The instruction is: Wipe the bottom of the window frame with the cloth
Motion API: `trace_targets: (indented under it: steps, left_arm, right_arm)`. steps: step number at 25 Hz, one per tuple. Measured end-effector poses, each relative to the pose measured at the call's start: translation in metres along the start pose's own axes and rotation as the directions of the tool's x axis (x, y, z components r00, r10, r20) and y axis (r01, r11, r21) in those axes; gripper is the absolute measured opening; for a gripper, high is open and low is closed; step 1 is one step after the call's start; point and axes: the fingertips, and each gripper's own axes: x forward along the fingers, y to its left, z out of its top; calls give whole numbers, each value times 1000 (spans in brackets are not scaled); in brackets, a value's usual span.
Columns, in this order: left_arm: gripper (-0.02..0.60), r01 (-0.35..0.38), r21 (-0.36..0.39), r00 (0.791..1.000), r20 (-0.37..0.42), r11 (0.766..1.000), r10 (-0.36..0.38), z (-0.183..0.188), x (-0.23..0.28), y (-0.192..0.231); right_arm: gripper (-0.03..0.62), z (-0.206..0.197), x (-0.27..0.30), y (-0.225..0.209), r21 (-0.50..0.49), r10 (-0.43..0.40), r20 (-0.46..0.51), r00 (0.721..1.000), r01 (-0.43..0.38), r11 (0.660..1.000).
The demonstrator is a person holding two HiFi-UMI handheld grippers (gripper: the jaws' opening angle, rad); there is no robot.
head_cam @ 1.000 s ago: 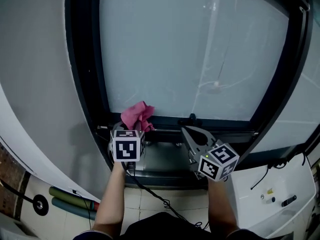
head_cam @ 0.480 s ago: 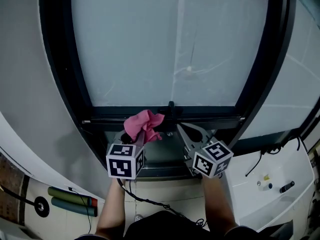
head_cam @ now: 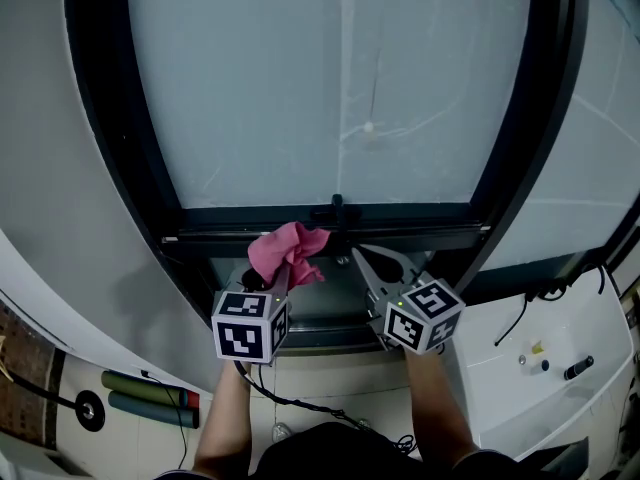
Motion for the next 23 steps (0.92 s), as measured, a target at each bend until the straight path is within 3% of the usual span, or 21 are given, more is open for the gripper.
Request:
trace_targets:
  steps: [23]
  left_arm:
    - [80,23,4,1000,4,1000,-23,0,1,-14]
  right_arm:
    - [0,2,-8,0,-6,-6,6,1000,6,1000]
